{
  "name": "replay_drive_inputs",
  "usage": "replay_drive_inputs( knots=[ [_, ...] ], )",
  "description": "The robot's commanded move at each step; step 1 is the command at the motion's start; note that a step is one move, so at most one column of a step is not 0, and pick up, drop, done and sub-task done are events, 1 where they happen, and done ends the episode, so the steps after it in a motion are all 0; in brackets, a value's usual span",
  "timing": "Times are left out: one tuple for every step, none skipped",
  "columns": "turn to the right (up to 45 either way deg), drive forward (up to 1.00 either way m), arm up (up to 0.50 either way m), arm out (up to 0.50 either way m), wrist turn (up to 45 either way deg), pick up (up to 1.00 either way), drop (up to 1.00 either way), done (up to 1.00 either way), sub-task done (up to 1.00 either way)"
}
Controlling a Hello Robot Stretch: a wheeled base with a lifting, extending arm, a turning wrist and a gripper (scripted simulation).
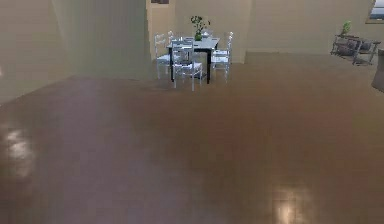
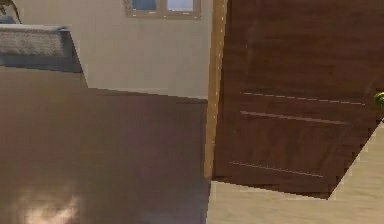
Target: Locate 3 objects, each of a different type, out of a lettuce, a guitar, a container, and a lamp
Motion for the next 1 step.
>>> replay_drive_inputs(
  knots=[
    [0.0, 0.3, 0.0, 0.0, 0.0, 0.0, 0.0, 0.0, 0.0]
  ],
)
